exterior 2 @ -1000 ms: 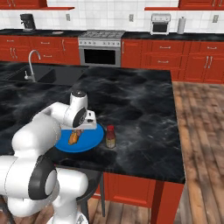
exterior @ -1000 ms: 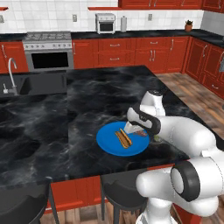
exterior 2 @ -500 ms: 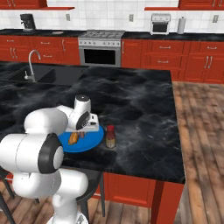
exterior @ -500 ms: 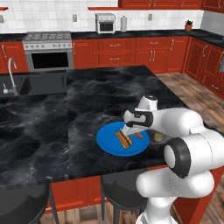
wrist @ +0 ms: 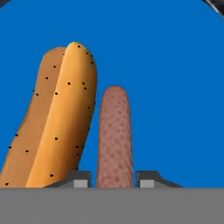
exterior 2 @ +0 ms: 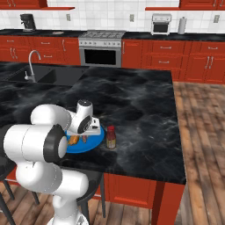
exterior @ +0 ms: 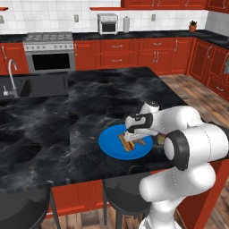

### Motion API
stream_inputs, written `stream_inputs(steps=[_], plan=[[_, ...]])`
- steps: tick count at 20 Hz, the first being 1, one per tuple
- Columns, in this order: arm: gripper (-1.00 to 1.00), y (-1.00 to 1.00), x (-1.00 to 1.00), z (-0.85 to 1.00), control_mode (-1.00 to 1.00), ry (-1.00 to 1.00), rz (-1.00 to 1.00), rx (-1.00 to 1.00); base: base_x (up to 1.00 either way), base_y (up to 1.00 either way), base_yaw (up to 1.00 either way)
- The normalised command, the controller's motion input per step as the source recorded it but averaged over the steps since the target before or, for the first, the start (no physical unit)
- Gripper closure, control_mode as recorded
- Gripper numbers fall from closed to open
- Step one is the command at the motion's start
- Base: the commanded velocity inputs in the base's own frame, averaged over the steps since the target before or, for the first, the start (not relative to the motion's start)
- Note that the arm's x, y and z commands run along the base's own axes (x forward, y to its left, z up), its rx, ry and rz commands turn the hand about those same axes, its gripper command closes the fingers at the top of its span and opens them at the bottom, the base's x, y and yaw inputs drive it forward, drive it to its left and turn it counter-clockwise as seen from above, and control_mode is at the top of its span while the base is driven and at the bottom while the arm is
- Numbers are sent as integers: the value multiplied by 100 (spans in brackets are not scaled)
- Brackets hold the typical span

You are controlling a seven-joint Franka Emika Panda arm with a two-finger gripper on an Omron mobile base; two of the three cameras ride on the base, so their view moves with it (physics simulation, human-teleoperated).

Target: Move the hot dog bun to the plate on the dining table and place the condiment next to that plate. Then navigate to the fridge and take the sausage and place it on the plate as well.

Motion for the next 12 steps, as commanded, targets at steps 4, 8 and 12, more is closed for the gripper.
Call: stream_inputs(steps=[4, 8, 12], plan=[[-100, -2, -2, 2, -100, -1, -3, 0, 0, 0, 0], [-100, -2, -14, 36, -100, -5, -5, -1, 0, 0, 0], [-100, -2, -20, 52, -100, -9, -3, -3, 0, 0, 0]])
